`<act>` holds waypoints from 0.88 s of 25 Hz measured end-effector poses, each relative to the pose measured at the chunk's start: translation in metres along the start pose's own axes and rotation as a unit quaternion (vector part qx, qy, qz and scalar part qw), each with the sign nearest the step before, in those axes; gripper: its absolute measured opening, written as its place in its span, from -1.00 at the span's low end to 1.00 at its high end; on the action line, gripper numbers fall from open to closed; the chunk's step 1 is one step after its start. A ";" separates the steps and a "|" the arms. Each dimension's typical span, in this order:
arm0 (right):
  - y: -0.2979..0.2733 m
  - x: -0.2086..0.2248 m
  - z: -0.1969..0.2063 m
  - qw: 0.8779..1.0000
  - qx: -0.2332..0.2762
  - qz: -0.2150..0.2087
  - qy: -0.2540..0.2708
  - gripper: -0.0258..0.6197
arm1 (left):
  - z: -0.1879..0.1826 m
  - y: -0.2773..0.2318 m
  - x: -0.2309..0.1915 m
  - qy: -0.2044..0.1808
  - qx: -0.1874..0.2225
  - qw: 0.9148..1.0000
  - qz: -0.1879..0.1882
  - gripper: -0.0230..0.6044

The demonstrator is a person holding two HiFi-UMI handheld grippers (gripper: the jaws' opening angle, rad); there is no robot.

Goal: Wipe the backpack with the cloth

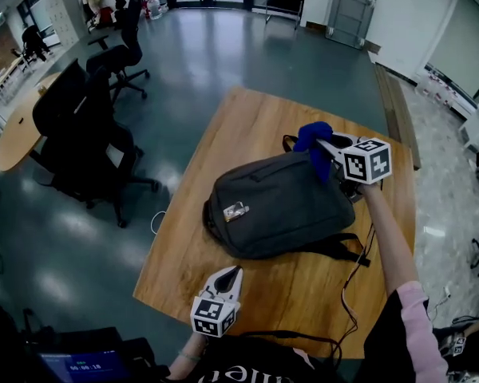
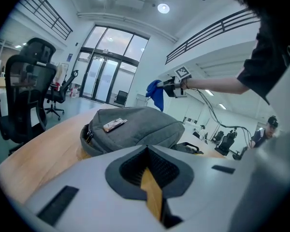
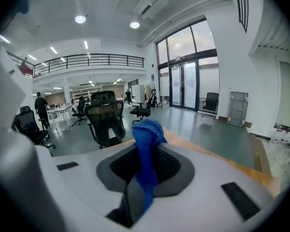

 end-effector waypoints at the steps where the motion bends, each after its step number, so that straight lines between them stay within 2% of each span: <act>1: -0.010 0.007 -0.007 1.000 0.001 0.001 -0.001 -0.72 | 0.001 0.001 -0.001 0.001 -0.003 1.000 -0.004 -0.93; 5: -0.050 0.034 -0.007 0.999 -0.039 0.018 0.015 -0.72 | 0.008 0.004 -0.006 0.008 -0.012 1.000 -0.020 -0.93; 9: -0.072 0.050 0.034 0.992 -0.123 0.022 0.005 -0.72 | 0.011 0.005 -0.014 0.011 -0.015 0.999 -0.033 -0.93; 12: -0.062 0.048 0.065 0.987 -0.162 0.011 0.012 -0.72 | 0.012 0.002 -0.012 0.013 -0.015 0.999 -0.033 -0.93; 16: -0.029 0.027 0.083 0.989 -0.145 -0.009 0.015 -0.72 | 0.009 -0.002 -0.006 0.011 -0.015 1.000 -0.024 -0.93; 22: 0.039 -0.019 0.116 0.994 -0.099 -0.024 -0.029 -0.72 | -0.001 -0.009 0.010 -0.008 -0.006 1.000 0.004 -0.93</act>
Point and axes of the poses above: the fingertips, and each gripper's own axes: y backward along the fingers, x to its right, z out of its underside, the point moved 3 cm from there along y, backward along the fingers, and after that the axes turned 5 degrees about -z, right-handed, at the moved point
